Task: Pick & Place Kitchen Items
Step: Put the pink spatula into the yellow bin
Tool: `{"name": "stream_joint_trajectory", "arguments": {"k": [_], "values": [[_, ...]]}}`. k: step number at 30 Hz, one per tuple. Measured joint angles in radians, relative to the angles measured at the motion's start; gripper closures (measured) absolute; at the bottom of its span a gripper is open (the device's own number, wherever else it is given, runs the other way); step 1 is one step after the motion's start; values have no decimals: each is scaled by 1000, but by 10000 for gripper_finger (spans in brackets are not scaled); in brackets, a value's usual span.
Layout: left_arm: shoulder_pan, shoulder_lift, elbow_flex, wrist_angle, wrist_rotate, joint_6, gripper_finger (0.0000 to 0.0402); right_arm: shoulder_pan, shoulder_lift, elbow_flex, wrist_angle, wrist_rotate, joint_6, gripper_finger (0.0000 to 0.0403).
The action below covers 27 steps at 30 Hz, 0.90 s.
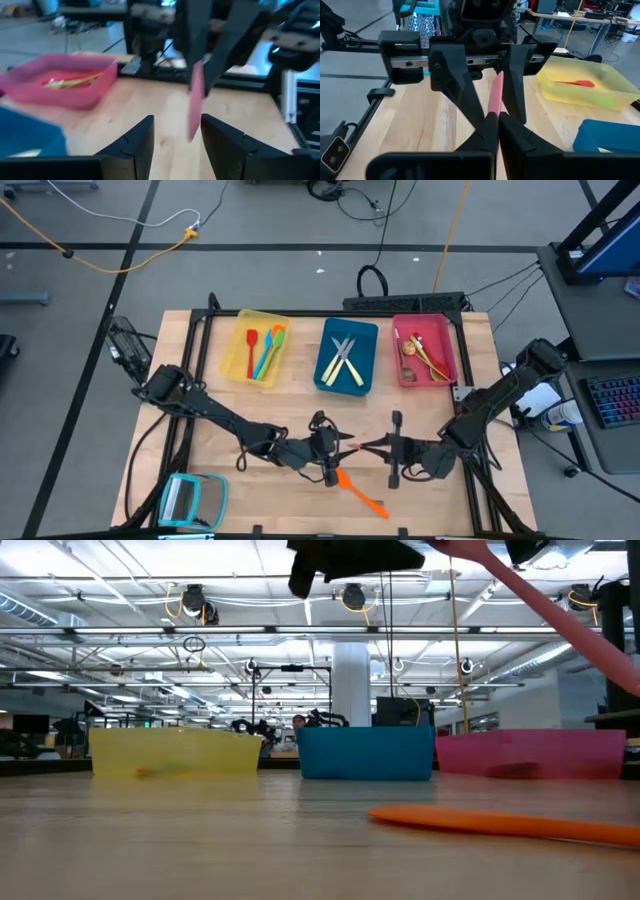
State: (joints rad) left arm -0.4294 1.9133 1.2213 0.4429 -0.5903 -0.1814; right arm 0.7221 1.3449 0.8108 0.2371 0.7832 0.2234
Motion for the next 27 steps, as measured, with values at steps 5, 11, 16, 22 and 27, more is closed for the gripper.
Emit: {"name": "stream_joint_trajectory", "arguments": {"k": [5, 11, 16, 22, 27], "values": [[3, 0, 0, 70, 87, 71, 257, -20, 0, 0, 22, -4, -5, 403], [8, 0, 0, 75, 88, 93, 365, -35, 0, 0, 28, -11, -32, 403], [15, 0, 0, 53, 93, 56, 370, -34, 0, -1, 20, -21, -29, 394], [16, 0, 0, 7, 95, 20, 381, -34, -1, -31, 36, -24, -18, 346], [15, 0, 0, -55, 93, -30, 379, -34, -1, -51, 36, -18, -5, 295]]}}
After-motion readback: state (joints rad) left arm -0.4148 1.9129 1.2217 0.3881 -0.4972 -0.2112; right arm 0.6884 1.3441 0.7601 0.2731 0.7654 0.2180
